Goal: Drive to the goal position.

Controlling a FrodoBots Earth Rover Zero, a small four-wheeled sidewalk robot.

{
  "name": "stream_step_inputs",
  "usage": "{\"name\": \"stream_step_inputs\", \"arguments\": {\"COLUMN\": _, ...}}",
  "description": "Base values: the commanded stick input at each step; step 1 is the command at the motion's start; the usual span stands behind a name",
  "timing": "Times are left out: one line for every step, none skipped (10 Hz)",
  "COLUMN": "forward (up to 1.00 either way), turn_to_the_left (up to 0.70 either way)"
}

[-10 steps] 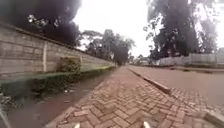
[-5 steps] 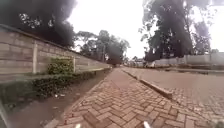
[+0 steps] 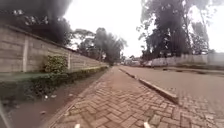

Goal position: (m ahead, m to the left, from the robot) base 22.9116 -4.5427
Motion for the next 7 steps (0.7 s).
{"name": "stream_step_inputs", "arguments": {"forward": 0.7, "turn_to_the_left": 0.03}}
{"name": "stream_step_inputs", "arguments": {"forward": 0.7, "turn_to_the_left": 0.01}}
{"name": "stream_step_inputs", "arguments": {"forward": 0.7, "turn_to_the_left": 0.02}}
{"name": "stream_step_inputs", "arguments": {"forward": 0.7, "turn_to_the_left": 0.05}}
{"name": "stream_step_inputs", "arguments": {"forward": 0.7, "turn_to_the_left": 0.0}}
{"name": "stream_step_inputs", "arguments": {"forward": 0.7, "turn_to_the_left": 0.0}}
{"name": "stream_step_inputs", "arguments": {"forward": 0.7, "turn_to_the_left": 0.0}}
